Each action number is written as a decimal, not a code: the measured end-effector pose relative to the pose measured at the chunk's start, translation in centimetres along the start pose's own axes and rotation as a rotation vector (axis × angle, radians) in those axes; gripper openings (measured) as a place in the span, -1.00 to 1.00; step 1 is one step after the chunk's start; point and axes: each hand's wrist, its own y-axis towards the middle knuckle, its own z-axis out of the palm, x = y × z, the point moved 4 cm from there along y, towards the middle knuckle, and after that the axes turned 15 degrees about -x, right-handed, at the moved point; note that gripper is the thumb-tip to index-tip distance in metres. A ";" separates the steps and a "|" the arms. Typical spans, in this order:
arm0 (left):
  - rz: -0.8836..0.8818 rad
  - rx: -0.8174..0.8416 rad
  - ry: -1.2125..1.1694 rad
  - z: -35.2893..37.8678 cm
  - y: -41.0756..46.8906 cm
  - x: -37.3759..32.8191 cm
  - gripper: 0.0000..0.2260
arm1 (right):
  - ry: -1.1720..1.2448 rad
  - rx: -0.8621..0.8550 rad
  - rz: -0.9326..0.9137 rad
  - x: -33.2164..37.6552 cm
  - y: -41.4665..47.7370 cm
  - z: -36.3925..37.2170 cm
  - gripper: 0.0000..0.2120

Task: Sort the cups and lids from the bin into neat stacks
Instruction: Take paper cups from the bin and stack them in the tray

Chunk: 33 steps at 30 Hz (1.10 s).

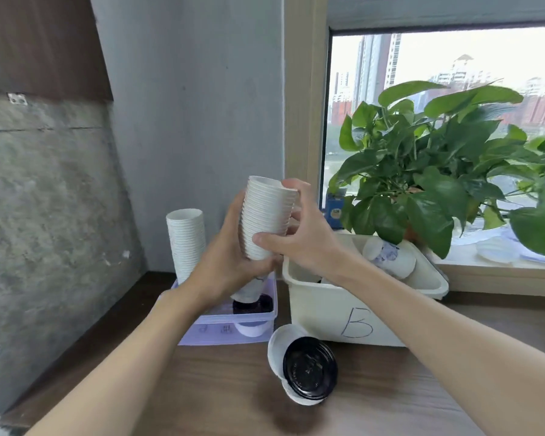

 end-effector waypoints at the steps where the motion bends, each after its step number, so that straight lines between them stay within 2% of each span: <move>1: -0.006 -0.013 -0.003 -0.7 0.3 0.6 -0.15 | -0.013 -0.022 -0.020 0.0 0.4 1.0 -0.22; 8: -0.025 -0.068 0.026 -4.3 0.9 4.3 -0.24 | -0.027 -0.033 -0.042 -1.9 1.5 6.7 -0.17; 15: -0.141 -0.128 0.114 -6.9 -0.9 8.2 -0.22 | -0.060 0.083 -0.018 -3.9 0.5 10.2 -0.19; 23: -0.194 -0.215 0.123 -8.9 -2.9 10.1 -0.23 | -0.084 0.200 -0.061 -3.4 -0.8 12.4 -0.21; 33: -0.260 -0.177 0.161 -9.8 -3.9 12.3 -0.20 | -0.174 0.280 -0.057 -5.3 -1.7 14.6 -0.25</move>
